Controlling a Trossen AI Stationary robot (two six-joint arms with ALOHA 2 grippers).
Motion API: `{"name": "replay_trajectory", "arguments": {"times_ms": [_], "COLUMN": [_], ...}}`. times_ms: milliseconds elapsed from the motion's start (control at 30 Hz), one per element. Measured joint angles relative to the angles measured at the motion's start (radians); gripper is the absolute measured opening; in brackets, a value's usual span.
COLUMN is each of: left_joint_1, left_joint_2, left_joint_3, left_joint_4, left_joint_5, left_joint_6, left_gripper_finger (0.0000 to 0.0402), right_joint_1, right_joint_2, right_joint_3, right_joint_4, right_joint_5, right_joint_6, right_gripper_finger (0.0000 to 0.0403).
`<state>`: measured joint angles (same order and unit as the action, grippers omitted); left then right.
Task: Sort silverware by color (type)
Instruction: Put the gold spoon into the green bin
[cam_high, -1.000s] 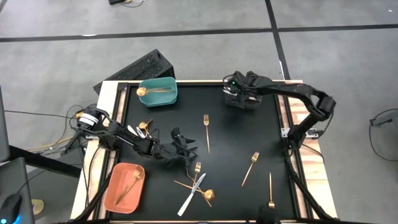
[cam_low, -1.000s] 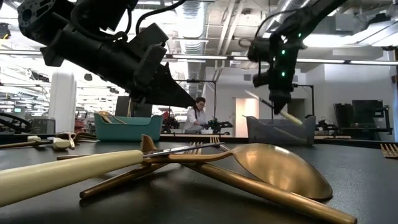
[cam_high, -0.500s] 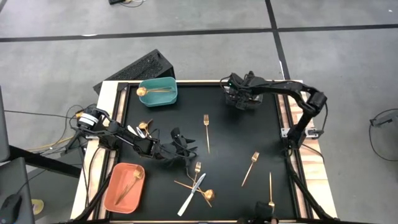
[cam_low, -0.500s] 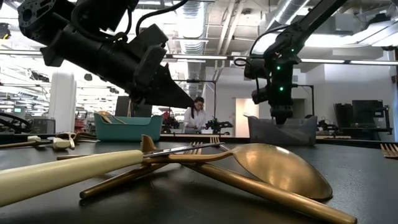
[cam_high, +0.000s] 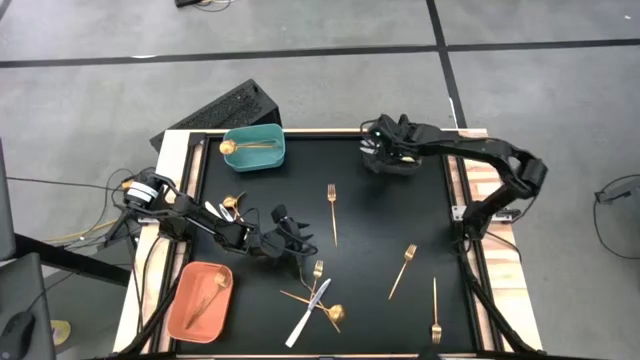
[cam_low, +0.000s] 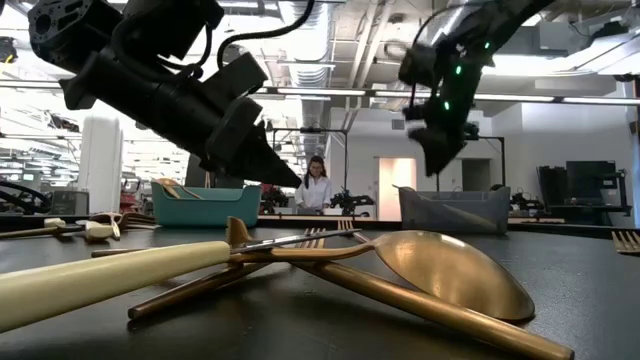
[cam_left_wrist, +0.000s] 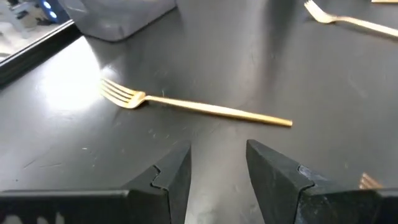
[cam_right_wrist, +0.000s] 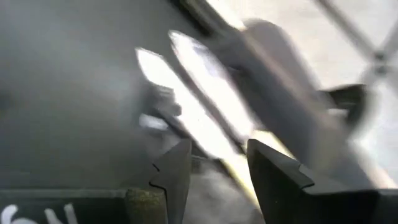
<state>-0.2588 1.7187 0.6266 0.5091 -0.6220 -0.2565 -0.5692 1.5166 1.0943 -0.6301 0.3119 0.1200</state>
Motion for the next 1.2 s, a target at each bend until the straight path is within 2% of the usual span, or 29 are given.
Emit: {"name": "replay_trajectory", "arguments": {"times_ms": [133,300,433,567,700,833,1033,1200], "left_joint_1": [0.002,0.009,0.034,0.118,0.189,0.207,0.180,0.125], "left_joint_2": [0.000,0.000,-0.044,-0.218,-0.396,-0.508,-0.509,-0.486], "left_joint_3": [0.000,0.000,0.000,0.052,0.111,0.116,0.084,-0.015], "left_joint_4": [-0.034,-0.040,-0.084,-0.214,-0.415,-0.495,-0.585,-0.609], "left_joint_5": [0.023,0.024,0.059,0.172,0.199,0.134,0.075,0.072], "left_joint_6": [0.012,-0.144,-0.131,-0.142,-0.101,-0.072,-0.114,-0.240], "left_gripper_finger": [0.0141,0.0141,0.0141,0.0141,0.0141,0.0141,0.0141,0.0141], "right_joint_1": [0.098,0.271,0.438,0.565,0.610,0.617,0.611,0.627], "right_joint_2": [-0.070,-0.089,-0.090,-0.090,-0.089,-0.084,0.033,0.139], "right_joint_3": [-0.026,-0.058,-0.114,-0.119,-0.119,-0.119,-0.116,-0.117], "right_joint_4": [0.103,0.188,0.437,0.586,0.616,0.607,0.592,0.628], "right_joint_5": [-0.146,-0.152,-0.044,0.107,0.157,0.157,0.157,0.104], "right_joint_6": [0.101,0.191,0.291,0.289,0.197,0.231,0.436,0.469], "right_gripper_finger": [0.0182,0.0173,0.0166,0.0161,0.0160,0.0159,0.0159,0.0159]}}
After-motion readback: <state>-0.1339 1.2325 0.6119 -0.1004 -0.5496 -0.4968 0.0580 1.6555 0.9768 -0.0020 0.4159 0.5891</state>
